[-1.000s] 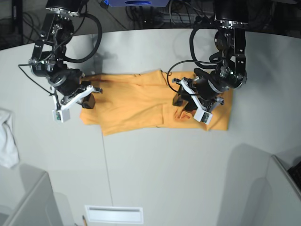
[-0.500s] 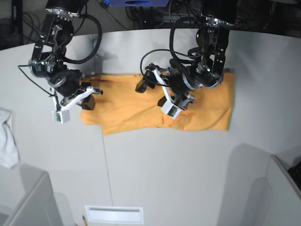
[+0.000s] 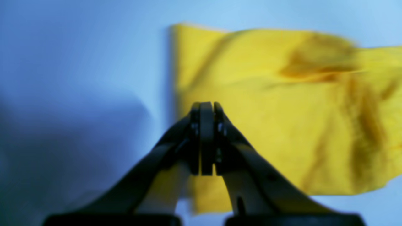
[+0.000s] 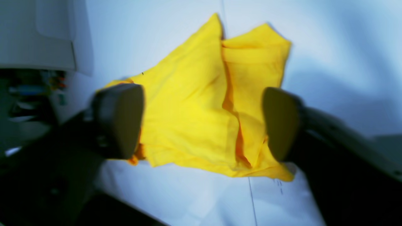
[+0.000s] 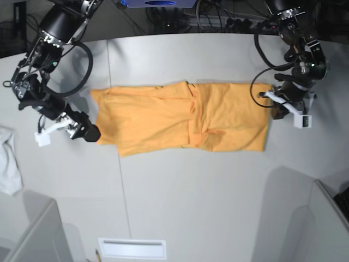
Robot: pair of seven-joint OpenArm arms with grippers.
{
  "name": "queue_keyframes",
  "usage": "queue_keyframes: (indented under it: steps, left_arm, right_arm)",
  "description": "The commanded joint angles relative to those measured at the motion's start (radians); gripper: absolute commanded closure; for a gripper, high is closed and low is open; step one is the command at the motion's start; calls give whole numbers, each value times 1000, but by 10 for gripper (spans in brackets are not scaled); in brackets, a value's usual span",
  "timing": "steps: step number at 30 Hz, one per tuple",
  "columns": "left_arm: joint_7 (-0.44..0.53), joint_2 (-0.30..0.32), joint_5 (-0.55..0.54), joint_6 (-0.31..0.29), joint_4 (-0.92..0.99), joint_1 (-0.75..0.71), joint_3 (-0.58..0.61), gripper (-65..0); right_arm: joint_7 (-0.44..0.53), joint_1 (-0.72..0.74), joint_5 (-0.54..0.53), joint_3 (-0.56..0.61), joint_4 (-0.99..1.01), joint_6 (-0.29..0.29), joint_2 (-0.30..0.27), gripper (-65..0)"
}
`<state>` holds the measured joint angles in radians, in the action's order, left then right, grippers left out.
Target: Fold the T-shirt properly
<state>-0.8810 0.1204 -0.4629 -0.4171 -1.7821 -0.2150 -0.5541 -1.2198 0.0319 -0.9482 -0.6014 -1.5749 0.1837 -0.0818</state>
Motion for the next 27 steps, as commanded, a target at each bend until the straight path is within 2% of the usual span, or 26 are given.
queue_keyframes:
  steps: [1, 4, 6, 10, 14, 17, 22, 27]
  left_arm:
    - [21, 12, -18, -4, -17, -21, -47, 0]
    - [23, 35, -18, -7, -15, -71, -156, 0]
    - [23, 61, -17, -9, -3, -103, -197, 0]
    - [24, 104, -17, -9, 51, -119, -222, 0]
    - [26, 111, -17, -9, 69, -114, -220, 0]
    - [26, 107, -17, -9, 67, -106, -212, 0]
    - [26, 103, -17, -9, 94, -70, -208, 0]
    - [26, 109, -17, -9, 149, -36, -100, 0]
  right_arm:
    - [10, 35, -35, -5, 49, 0, -29, -623]
    - [70, 61, -64, -2, 210, 0, -103, -594]
    - [110, 64, -53, 13, 271, 0, -132, -579]
    - [156, 58, -12, 143, 310, 0, -171, -573]
    - [170, 27, -13, 223, 325, 0, -160, -572]
    - [170, 7, -13, 297, 314, 0, -126, -572]
    - [173, 1, -13, 407, 313, 0, -118, -570]
    - [222, 3, -13, 473, 322, 0, -118, -566]
